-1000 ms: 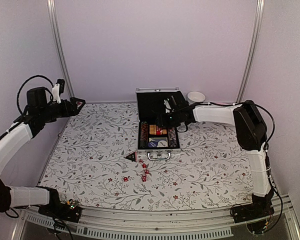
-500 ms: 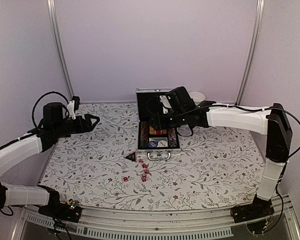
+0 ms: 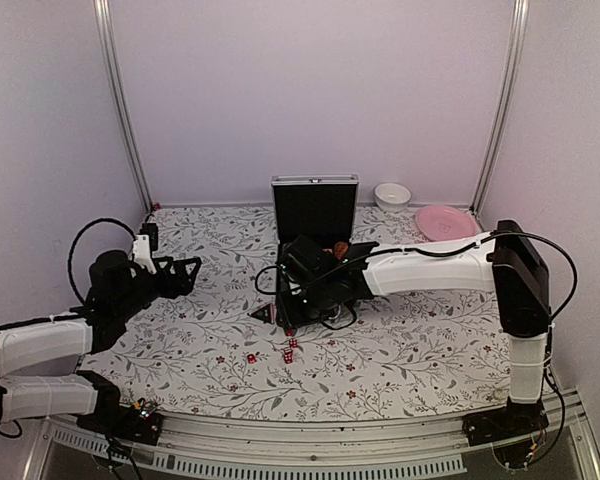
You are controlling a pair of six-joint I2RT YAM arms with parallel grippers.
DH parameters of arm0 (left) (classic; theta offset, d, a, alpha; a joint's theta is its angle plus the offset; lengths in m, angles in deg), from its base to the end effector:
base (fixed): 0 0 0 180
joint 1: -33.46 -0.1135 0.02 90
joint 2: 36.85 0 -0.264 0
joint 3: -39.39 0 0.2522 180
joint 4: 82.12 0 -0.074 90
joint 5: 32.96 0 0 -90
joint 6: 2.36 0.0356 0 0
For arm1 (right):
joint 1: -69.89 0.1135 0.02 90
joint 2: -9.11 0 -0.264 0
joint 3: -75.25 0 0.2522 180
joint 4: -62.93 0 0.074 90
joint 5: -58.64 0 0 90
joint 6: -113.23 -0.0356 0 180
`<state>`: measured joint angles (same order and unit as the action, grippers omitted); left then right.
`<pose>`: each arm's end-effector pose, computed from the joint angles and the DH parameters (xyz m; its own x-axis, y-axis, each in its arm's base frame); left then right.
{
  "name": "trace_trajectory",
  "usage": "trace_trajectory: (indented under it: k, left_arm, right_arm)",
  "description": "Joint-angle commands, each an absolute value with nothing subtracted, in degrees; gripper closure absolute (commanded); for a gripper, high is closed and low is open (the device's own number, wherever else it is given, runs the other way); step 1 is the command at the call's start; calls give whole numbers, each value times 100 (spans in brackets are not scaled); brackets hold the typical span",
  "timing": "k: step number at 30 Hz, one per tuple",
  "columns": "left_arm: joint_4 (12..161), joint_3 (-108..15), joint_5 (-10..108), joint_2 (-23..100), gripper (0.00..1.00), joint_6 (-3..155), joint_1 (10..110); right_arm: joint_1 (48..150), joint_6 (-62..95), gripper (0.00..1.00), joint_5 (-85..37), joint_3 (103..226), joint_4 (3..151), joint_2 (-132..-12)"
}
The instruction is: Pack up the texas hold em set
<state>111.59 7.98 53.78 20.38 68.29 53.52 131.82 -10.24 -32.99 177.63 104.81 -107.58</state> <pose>0.1977 -0.0744 0.2027 -0.3167 -0.2365 -0.9186 0.3071 0.8907 -0.3352 0.2098 0.3912 0.1960 -0.8085 -0.3445 -0.4772 -0.5139 0.8083 0.2872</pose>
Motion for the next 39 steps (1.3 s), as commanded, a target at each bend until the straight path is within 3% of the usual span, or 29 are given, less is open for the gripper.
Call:
trace_trajectory:
  k: [1, 10, 39]
  left_arm:
    - [12650, 1386, 5930, 1857, 9, 7222, 5534]
    - [12598, 1534, 6054, 1657, 8, 7343, 5570]
    - [12693, 1458, 5962, 2086, 8, 7235, 5574]
  right_arm:
    - [13264, -1486, 53, -3707, 18383, 11374, -11149]
    - [13347, -1720, 58, -3906, 19275, 11859, -11943]
    - [13361, -1756, 77, -4103, 19638, 11977, -12425]
